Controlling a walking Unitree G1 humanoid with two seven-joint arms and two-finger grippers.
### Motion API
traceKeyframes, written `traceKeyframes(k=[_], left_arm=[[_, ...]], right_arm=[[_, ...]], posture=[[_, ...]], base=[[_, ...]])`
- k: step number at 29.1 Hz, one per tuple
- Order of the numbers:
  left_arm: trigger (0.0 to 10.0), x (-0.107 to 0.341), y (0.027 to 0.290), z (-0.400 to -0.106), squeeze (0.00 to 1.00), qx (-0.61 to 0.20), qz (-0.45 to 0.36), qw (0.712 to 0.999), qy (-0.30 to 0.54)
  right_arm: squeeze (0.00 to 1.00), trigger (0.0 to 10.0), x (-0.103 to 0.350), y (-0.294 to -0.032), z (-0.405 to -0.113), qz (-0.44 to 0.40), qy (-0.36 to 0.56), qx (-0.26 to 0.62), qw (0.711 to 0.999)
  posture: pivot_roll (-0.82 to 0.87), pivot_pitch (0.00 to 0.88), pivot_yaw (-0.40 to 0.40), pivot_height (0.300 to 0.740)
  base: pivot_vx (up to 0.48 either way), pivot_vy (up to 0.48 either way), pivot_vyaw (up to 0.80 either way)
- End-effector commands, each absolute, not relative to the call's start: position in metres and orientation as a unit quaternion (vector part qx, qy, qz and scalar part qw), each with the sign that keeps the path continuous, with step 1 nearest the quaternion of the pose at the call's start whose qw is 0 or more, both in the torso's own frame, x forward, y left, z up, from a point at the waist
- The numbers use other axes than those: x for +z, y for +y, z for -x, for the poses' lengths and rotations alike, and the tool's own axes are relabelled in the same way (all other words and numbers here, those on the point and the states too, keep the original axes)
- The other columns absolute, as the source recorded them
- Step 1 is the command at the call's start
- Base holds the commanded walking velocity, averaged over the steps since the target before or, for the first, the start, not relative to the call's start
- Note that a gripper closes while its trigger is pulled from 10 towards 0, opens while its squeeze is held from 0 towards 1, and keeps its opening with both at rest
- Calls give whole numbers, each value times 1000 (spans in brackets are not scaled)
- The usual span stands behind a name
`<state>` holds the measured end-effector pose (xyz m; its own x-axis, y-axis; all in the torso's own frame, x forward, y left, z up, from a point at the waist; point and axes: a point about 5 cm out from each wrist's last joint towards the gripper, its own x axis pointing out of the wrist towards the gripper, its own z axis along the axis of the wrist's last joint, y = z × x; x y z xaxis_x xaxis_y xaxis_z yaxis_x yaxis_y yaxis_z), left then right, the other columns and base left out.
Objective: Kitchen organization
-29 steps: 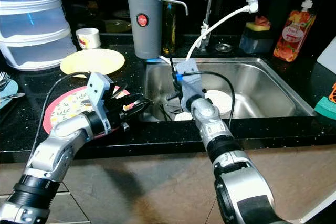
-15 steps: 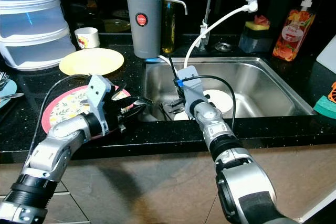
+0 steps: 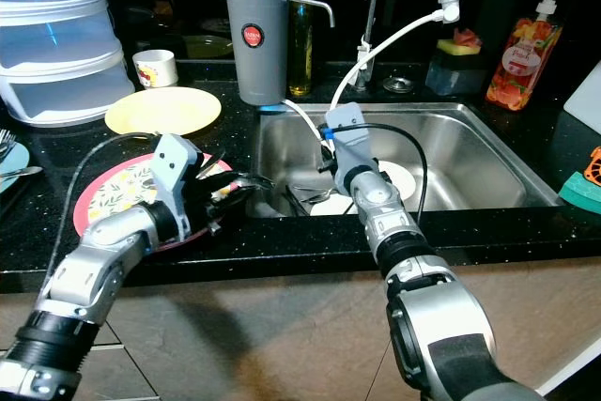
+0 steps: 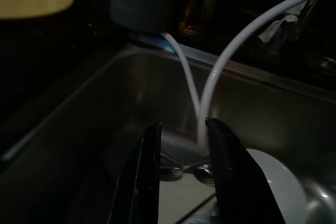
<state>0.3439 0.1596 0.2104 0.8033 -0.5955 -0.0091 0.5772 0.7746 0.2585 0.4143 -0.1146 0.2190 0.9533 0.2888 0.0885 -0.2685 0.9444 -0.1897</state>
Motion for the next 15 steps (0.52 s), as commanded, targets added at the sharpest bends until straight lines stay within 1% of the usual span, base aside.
traceKeyframes(k=[1, 2, 3, 4, 5, 8, 9, 10, 11, 14, 15], left_arm=[[10000, 214, 176, -350, 976, -256, -145, 955, -22], [10000, 216, 185, -352, 1000, -220, -156, 963, -15], [10000, 218, 191, -353, 1000, -198, -162, 967, -11], [10000, 218, 191, -353, 1000, -198, -162, 967, -11], [10000, 220, 198, -352, 1000, -159, -154, 975, 3], [10000, 219, 200, -349, 1000, -141, -131, 981, 14], [10000, 217, 199, -348, 925, -141, -119, 983, 20], [10000, 217, 199, -348, 925, -141, -119, 983, 20], [10000, 214, 198, -347, 0, -140, -102, 984, 31], [10000, 209, 195, -346, 0, -146, -81, 985, 49], [10000, 206, 190, -344, 0, -163, -64, 983, 62]], right_arm=[[0, 10000, 226, -113, -414, 64, -76, 155, 983], [0, 10000, 226, -108, -412, 49, -79, 177, 980], [0, 10000, 226, -104, -411, 40, -82, 191, 977], [0, 10000, 226, -104, -411, 40, -82, 191, 977], [0, 10000, 222, -92, -405, 37, -79, 245, 966], [0, 10000, 216, -80, -397, 43, -72, 299, 951], [0, 10000, 213, -77, -393, 48, -68, 317, 945], [0, 10000, 213, -77, -393, 48, -68, 317, 945], [0, 10000, 212, -73, -389, 50, -63, 336, 938], [0, 10000, 211, -68, -382, 54, -59, 358, 930], [0, 10000, 215, -66, -378, 60, -62, 368, 926]], posture=[[55, 0, -36, 740], [55, 0, -36, 740], [55, 0, -36, 740], [55, 0, -36, 740], [55, 0, -36, 740], [57, 0, -38, 740], [57, 0, -38, 740], [57, 0, -38, 740], [60, 0, -41, 740], [62, 0, -43, 740], [60, 1, -42, 740]], base=[[0, 0, 0], [0, 0, 0], [0, 0, 0], [0, 0, 0], [0, 0, 0], [0, 0, 0], [0, 0, 0], [0, 0, 0], [0, 0, 0], [0, 0, 0], [0, 0, 0]])
